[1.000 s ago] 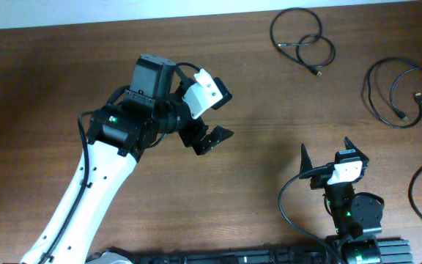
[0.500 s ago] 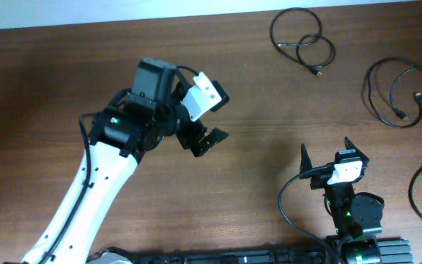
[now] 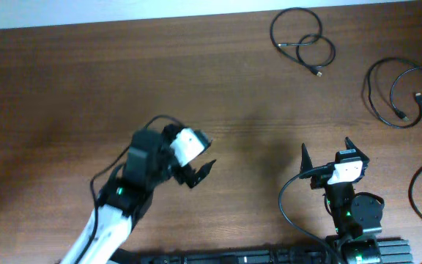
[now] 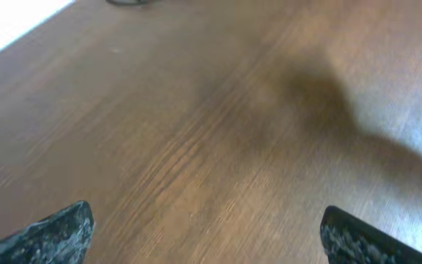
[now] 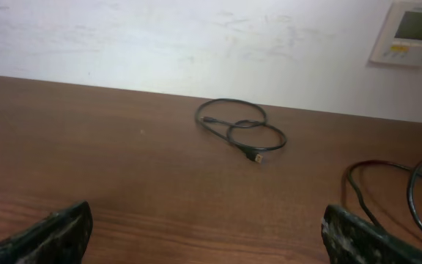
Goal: Untangle cables
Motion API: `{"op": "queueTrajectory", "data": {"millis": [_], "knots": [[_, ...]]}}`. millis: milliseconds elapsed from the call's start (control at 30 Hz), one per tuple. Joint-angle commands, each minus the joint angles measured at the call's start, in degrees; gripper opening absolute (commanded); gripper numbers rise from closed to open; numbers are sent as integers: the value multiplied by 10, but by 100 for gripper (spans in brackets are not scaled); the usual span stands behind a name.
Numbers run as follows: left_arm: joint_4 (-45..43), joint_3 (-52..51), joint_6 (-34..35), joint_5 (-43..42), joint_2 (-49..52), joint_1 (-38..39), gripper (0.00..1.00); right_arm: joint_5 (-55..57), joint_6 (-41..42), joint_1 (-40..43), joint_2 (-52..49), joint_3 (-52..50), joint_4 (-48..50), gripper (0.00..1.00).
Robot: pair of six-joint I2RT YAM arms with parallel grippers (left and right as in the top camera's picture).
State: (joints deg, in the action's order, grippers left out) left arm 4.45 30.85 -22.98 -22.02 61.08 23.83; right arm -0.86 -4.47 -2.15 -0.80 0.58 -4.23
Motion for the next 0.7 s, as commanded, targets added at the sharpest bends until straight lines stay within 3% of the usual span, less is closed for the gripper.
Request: {"op": "queueTrajectory", "data": {"millis": [0,300,600,667], "knots": [[-68,-95,54,0,-80,-23,99,7,4,3,6,-2,-3,99],[-120,-209,56,43,-299,-68,99,7,4,3,6,-3,-3,98],[-254,-302,56,56,-404,-106,99,7,4,3,6,-3,-3,99],[-238,-303,58,58,-426,-110,99,7,4,3,6,-3,-3,99]]}}
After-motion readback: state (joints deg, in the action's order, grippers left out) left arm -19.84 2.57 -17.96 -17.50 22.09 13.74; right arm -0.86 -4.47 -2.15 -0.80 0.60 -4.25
